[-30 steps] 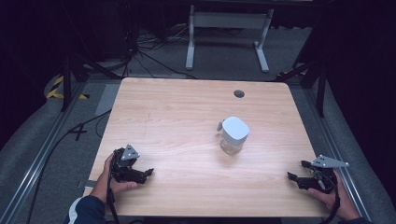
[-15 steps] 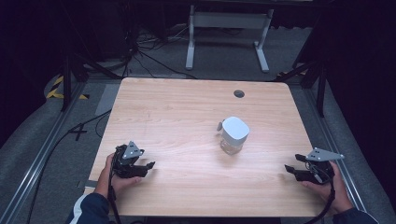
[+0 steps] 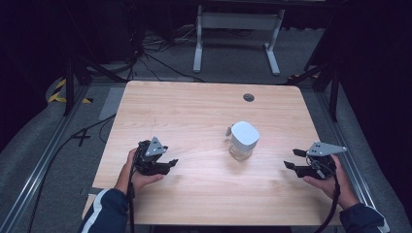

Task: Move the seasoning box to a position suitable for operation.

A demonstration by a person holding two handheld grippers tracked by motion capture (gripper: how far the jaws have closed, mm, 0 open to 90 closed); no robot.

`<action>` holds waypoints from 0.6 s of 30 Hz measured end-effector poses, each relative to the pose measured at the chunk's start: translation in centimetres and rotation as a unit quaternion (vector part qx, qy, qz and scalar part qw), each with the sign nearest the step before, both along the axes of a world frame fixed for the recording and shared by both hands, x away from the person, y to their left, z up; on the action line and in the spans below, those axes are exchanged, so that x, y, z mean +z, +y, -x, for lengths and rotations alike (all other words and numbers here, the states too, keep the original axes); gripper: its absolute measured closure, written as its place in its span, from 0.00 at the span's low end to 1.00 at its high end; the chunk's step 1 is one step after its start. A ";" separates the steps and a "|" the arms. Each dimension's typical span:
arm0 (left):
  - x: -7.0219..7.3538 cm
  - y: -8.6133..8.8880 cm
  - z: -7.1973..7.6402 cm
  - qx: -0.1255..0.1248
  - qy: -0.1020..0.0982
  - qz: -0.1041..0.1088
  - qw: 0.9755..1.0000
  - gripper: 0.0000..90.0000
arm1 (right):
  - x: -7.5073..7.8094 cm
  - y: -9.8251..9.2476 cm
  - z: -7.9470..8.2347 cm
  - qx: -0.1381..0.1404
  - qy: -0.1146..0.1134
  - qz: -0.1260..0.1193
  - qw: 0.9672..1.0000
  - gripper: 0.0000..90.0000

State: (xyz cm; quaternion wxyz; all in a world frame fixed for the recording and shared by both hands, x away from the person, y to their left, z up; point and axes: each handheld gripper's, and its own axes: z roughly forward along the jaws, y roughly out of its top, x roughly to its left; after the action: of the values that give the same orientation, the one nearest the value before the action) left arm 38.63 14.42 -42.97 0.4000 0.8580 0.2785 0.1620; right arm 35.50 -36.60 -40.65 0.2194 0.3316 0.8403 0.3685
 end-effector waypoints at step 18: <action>4.5 -9.9 -4.6 -0.076 -0.034 0.048 0.995 0.66 | 2.1 6.3 -2.6 0.071 -0.020 -0.014 0.997 0.65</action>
State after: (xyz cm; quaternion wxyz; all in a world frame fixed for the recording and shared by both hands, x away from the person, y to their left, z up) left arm 43.19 4.51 -38.44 0.4609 0.8505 0.2064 0.1470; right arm 38.12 -30.34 -38.52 0.2049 0.2668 0.8517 0.4017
